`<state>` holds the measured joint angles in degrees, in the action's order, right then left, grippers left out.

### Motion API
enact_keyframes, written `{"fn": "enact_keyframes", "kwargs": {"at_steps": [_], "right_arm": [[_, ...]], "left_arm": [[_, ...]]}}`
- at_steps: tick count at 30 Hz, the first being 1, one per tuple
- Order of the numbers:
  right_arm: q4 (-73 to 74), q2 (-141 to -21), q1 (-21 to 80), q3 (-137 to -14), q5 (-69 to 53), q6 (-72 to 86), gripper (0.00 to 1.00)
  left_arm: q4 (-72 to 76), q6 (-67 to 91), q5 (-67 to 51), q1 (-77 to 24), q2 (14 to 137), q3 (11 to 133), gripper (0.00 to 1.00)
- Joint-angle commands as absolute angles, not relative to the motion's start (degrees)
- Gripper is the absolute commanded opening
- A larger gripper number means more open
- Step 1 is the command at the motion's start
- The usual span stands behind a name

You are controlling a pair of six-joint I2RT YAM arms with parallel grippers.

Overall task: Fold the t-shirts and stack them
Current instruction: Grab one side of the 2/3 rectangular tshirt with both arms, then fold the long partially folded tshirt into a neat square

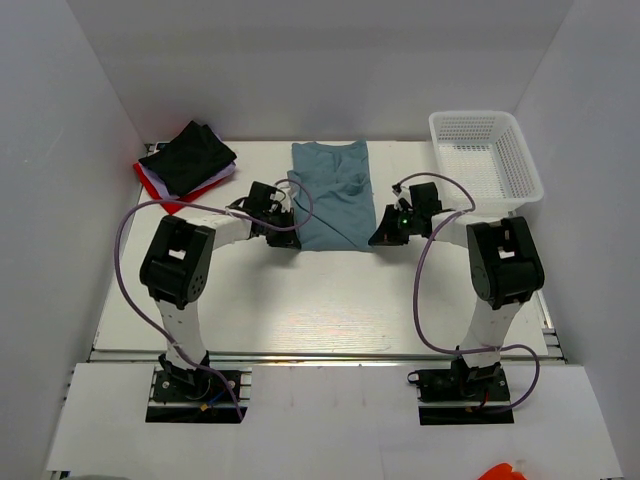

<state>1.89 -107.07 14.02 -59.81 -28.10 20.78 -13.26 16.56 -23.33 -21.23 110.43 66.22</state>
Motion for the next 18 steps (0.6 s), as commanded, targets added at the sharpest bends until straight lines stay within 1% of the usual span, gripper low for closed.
{"fn": "enact_keyframes", "kwargs": {"at_steps": [1,5,9,12,13,16,17,18], "right_arm": [[0.79,-103.89,14.06,-58.01,-31.02,20.4,0.0],[0.7,-100.21,14.15,-55.82,-32.34,19.87,0.0],[1.58,-94.94,14.15,-51.17,-32.17,18.9,0.0],[8.23,-90.27,14.24,-49.84,-32.95,17.32,0.0],[12.0,-86.26,14.33,-49.57,-33.83,17.14,0.0],[19.23,-81.23,14.41,-47.82,-34.8,14.51,0.0],[24.12,-75.82,14.41,-47.73,-34.63,13.46,0.0],[26.17,-74.37,14.33,-48.07,-34.19,12.23,0.0]], "left_arm": [[-10.12,16.52,-25.57,-21.88,108.65,64.35,0.0],[-7.57,16.52,-25.58,-22.49,102.94,58.28,0.0],[-6.5,17.05,-26.18,-23.02,92.32,52.39,0.0],[-10.01,17.05,-28.91,-23.72,86.94,49.66,0.0],[-13.59,17.05,-30.22,-23.73,83.18,49.14,0.0],[-18.36,17.58,-34.78,-24.26,76.58,48.43,0.0],[-20.72,18.27,-34.8,-24.87,74.29,48.43,0.0],[-21.87,18.8,-34.8,-24.87,70.44,48.43,0.0]]}}
